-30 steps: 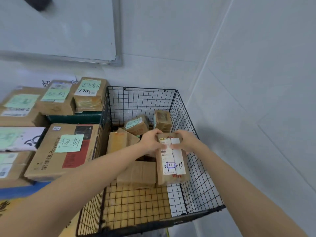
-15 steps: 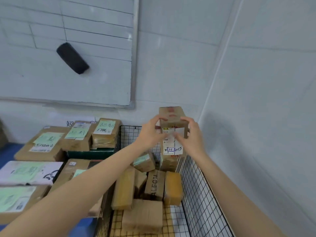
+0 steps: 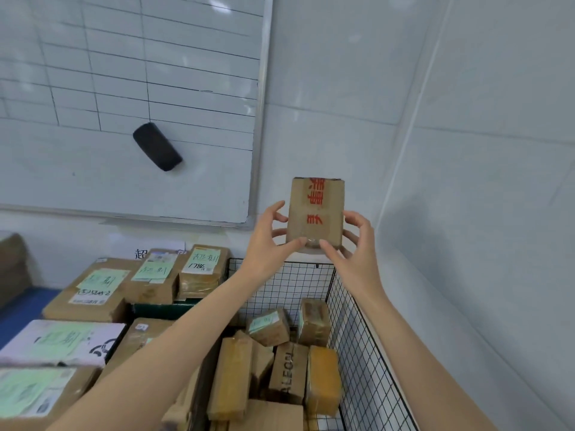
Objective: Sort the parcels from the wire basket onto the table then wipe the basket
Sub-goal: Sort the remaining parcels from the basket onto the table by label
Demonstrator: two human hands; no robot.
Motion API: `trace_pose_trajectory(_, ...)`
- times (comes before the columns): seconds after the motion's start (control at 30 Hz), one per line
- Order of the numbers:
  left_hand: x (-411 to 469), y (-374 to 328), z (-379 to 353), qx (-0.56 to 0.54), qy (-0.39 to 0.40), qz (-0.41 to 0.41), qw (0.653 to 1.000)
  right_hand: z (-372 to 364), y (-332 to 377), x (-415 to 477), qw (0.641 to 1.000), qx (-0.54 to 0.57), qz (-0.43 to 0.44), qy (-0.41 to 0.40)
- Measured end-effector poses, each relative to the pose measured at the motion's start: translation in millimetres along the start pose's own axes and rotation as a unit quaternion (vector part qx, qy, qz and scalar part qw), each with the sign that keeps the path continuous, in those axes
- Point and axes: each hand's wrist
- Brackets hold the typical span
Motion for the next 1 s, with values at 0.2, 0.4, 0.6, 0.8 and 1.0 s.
trace_pose_trajectory(0.2,0,0,14,-0.005,0.003,0.021,1.000,-1,7,-1,0.996,-0.065,0.044,0.035)
trace_pose_trajectory(0.4,-3,-3,21,-0.062,0.003,0.054,0.997,-1,7,1,0.988,-0.138,0.059,0.048)
trace_pose_trajectory(0.6,-1,-4,28,-0.062,-0.017,0.049,0.997,-5,5,2,0.988,-0.128,0.050,0.067)
trace_pose_trajectory(0.8,4,-3,32,-0.055,-0.031,0.057,0.996,-10,-1,2,0.991,-0.107,0.047,0.070)
trace_pose_trajectory(1.0,9,-12,19,-0.030,-0.086,0.073,0.993,-20,-4,3,0.983,-0.148,0.098,0.047)
Point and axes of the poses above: each hand's wrist, its own x-axis towards the middle knuckle, its own z-axis out of the back of the hand, y = z × x, and after that the axes turned 15 degrees about -z, right-handed
